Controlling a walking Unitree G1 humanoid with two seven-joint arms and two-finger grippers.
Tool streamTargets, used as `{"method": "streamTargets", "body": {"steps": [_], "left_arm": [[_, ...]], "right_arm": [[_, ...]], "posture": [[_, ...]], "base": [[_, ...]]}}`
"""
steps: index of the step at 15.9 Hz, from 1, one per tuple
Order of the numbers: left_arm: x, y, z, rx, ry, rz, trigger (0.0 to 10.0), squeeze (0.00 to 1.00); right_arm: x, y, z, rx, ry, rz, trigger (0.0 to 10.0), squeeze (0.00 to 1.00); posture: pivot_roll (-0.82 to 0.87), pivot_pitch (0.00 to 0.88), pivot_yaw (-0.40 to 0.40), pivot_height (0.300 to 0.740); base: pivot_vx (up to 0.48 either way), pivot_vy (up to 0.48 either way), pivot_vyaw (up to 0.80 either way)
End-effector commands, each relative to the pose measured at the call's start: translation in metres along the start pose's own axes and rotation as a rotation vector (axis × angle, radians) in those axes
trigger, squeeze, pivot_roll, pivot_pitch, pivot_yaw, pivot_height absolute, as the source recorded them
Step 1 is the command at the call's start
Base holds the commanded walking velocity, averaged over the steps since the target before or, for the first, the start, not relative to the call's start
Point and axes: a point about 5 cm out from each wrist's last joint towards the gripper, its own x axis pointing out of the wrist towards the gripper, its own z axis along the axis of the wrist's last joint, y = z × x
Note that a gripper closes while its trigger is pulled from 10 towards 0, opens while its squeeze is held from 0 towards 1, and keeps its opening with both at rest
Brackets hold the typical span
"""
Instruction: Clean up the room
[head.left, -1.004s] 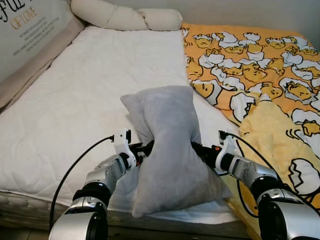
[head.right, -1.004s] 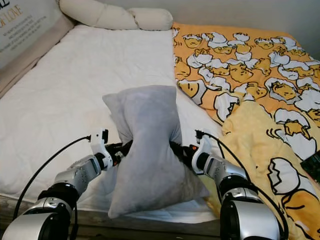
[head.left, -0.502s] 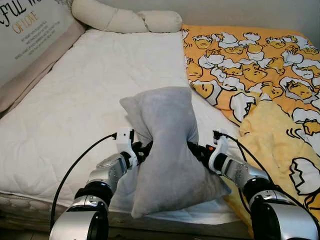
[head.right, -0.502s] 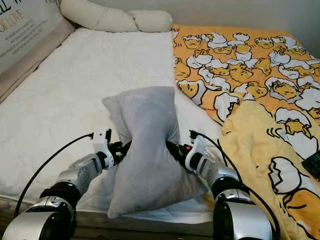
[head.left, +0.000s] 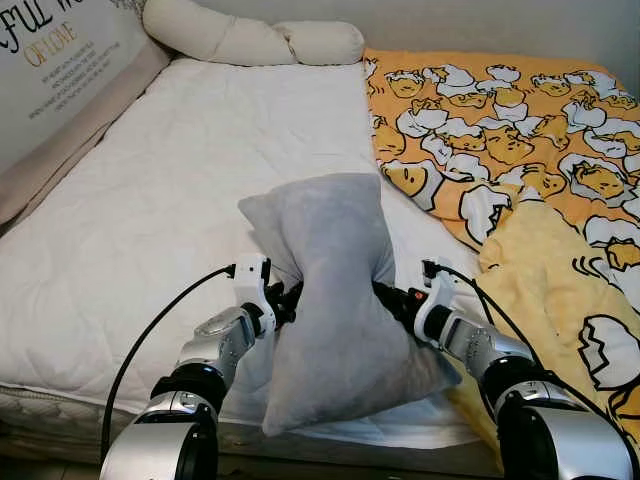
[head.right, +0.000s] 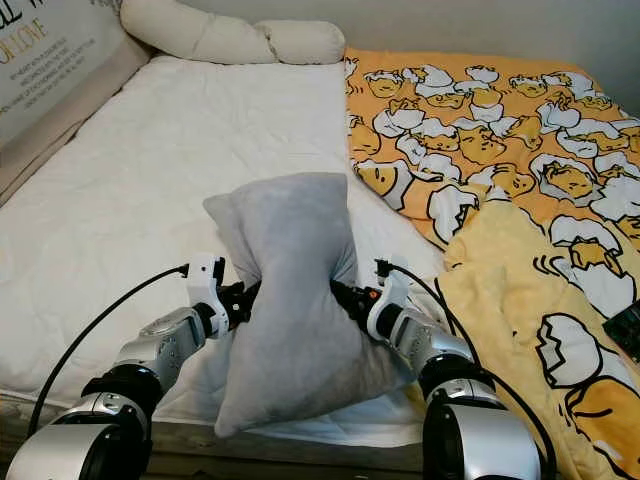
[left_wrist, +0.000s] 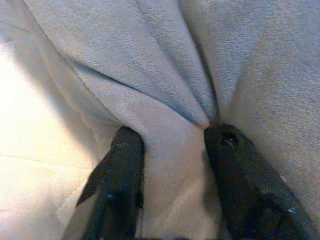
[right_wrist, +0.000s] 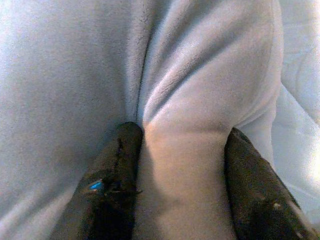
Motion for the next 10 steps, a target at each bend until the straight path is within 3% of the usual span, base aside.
{"method": "streamTargets", "body": {"steps": [1,4,5,7,10], "left_arm": [[0.005,-0.012,-0.012,0.014,0.068,-0.041,0.0,0.0],[0.006,-0.013,-0.008,0.022,0.055,-0.046,0.0,0.0],[0.006,-0.016,0.002,0.081,0.026,-0.064,0.0,0.0],[0.003,-0.02,0.017,0.123,-0.029,-0.089,0.0,0.0],[-0.011,-0.037,0.057,0.191,-0.171,-0.135,0.0,0.0]], "right_arm": [[0.008,0.01,-0.009,0.001,0.034,0.036,0.0,0.0],[0.01,0.013,-0.005,0.035,0.008,0.039,0.0,0.0],[0.013,0.022,0.01,0.027,-0.066,0.064,0.0,0.0],[0.013,0.033,0.025,-0.024,-0.141,0.103,0.0,0.0],[-0.004,0.059,0.046,-0.098,-0.282,0.19,0.0,0.0]], "posture": [[-0.08,0.0,-0.012,0.74],[-0.08,0.0,-0.015,0.74],[-0.08,0.0,-0.005,0.74],[-0.08,0.0,0.006,0.74],[-0.07,0.0,-0.006,0.74]], "base": [[0.0,0.0,0.0],[0.0,0.0,0.0],[0.0,0.0,0.0],[0.0,0.0,0.0],[0.0,0.0,0.0]]}}
